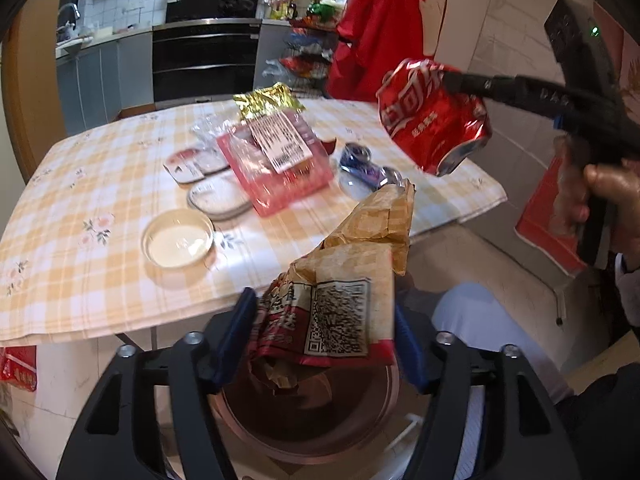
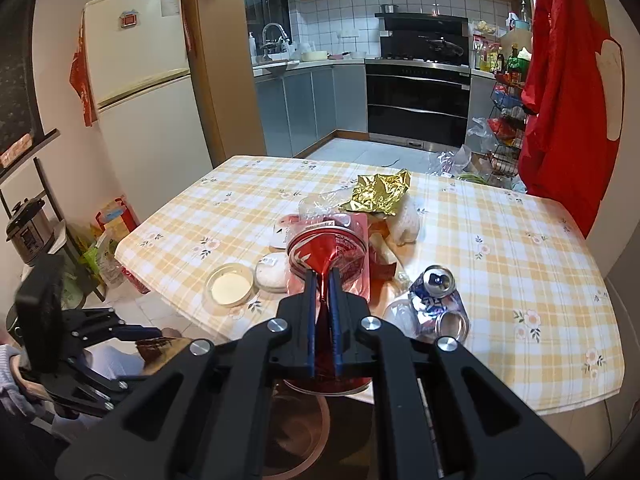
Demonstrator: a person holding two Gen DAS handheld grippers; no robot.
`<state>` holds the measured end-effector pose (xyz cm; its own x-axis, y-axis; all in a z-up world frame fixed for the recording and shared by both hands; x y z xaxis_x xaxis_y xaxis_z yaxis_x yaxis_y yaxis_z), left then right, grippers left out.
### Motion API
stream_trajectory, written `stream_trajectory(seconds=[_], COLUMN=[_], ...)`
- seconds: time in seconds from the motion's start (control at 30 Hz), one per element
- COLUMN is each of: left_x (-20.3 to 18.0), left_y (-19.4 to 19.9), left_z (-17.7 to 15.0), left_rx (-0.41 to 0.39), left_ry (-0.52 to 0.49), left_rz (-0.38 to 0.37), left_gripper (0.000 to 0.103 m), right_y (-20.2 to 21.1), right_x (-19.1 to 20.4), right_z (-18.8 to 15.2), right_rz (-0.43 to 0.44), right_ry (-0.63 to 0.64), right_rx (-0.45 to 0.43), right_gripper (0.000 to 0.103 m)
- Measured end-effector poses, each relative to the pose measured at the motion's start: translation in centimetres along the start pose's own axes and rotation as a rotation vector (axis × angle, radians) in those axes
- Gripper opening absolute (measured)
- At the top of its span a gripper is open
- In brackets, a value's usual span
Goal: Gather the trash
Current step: 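Carry both items over the brown bin and open both tools to drop them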
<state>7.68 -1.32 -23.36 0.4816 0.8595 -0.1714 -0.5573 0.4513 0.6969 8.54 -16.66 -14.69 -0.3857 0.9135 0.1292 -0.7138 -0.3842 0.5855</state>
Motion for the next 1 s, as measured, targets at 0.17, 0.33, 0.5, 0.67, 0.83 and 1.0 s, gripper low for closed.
stream_trajectory(seconds=[0.17,0.33,0.5,0.67,0.83,1.0], left_x=[0.4,2.2,4.4,6.7,8.7,10.8], left_y=[0.4,2.4,5.8,9.0,10.6,11.4], left_z=[0.5,2.4,3.4,3.9,3.1,1.6], left_rx=[-0.041,-0.112,-0.208,-0.272,-0.287,-0.283], left_ry=[0.026,0.096,0.16,0.17,0.182,0.245], left_rz=[0.01,0.056,0.167,0.324,0.417,0.444], left_gripper=[0.09,0.093,0.097,0.097,0.097,0.097], right_y=[0.4,-0.2,-1.5,-3.6,-5.6,-7.2], right_x=[0.3,1.3,2.9,5.0,7.1,9.0], right_z=[-0.6,-1.0,-1.8,-3.3,-4.8,-6.1], right_rz=[0.013,0.037,0.077,0.114,0.148,0.172], right_ry=[-0.008,0.003,0.016,0.035,0.054,0.07], right_rx=[0.014,0.032,0.071,0.137,0.203,0.262], right_gripper=[0.01,0.01,0.01,0.01,0.01,0.01])
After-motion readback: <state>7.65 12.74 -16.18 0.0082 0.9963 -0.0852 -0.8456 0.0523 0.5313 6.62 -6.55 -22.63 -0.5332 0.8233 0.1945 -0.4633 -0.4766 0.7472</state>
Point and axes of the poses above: each gripper's, at about its wrist camera, not at the fingertips, and y roughly against the way its jaws point, x to its left, z to its top, the point moved 4 cm from there along -y, roughly the way its jaws point, and after that the axes turned 1 degree about z, right-handed, at the moved point
